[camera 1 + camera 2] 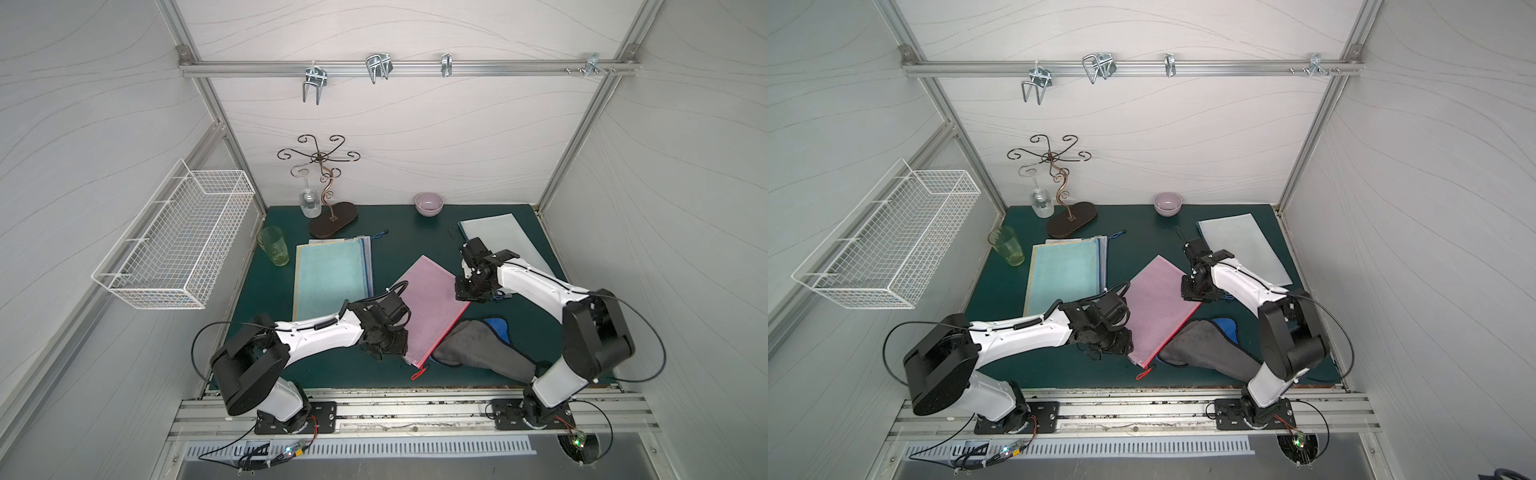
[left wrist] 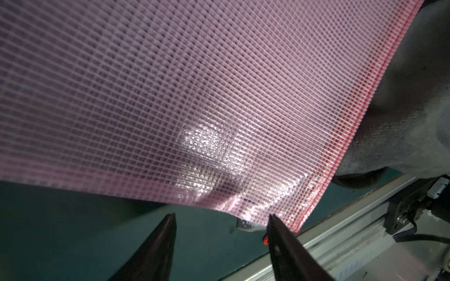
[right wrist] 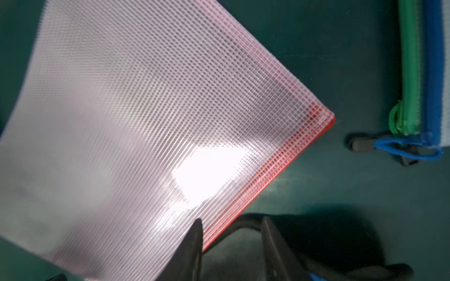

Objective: Wipe the document bag
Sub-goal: Place the document bag at the center of the board, then pick up the cleaning item at the center of the board.

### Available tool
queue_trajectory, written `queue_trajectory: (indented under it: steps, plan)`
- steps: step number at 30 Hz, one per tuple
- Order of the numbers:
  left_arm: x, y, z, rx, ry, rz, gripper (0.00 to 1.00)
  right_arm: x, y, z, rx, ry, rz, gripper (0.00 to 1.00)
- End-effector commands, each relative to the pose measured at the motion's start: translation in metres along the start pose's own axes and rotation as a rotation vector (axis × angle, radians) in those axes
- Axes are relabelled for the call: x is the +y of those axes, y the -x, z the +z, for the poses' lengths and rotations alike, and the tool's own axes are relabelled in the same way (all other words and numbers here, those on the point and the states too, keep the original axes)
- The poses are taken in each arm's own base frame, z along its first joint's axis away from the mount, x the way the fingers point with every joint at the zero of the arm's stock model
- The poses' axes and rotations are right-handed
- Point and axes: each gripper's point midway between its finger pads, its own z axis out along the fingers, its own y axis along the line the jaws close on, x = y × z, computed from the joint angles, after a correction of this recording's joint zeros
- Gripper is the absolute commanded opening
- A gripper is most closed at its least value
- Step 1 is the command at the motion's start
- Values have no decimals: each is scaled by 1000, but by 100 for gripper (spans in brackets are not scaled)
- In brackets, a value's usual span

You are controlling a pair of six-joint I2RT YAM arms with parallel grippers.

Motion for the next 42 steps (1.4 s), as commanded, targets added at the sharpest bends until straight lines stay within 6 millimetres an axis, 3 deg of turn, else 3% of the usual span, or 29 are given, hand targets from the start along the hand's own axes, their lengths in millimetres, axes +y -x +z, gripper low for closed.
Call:
queue_trajectory:
  steps: [1,5,12,19,24,30,34,37,40,41,42]
  plan:
    - [13,4,-14,-67,40,-72,70,-9,-28,-11,67,-20,-13,49]
    - [22,6,-8,-71,11,-183,75,-1,-43,-23,78,49,12,56]
    - [34,22,6,-117,-34,-383,76,7,-49,-41,56,123,33,62]
    - [48,38,6,-284,-93,-544,76,4,-60,-39,65,132,41,62]
    - [55,37,16,-312,-121,-611,70,3,-65,-36,74,137,50,62]
    - [52,42,27,-311,-154,-634,54,1,-66,-35,73,137,65,62]
    - [50,42,24,-314,-167,-628,23,-9,-76,-37,100,89,81,62]
    - [52,41,21,-326,-164,-628,11,-18,-93,-37,158,45,90,75]
    - [48,44,17,-333,-175,-606,0,-23,-116,-30,232,17,96,79]
    - [46,45,16,-332,-179,-596,0,-24,-123,-27,246,8,96,90]
    - [44,47,16,-330,-184,-586,0,-25,-128,-23,257,4,98,91]
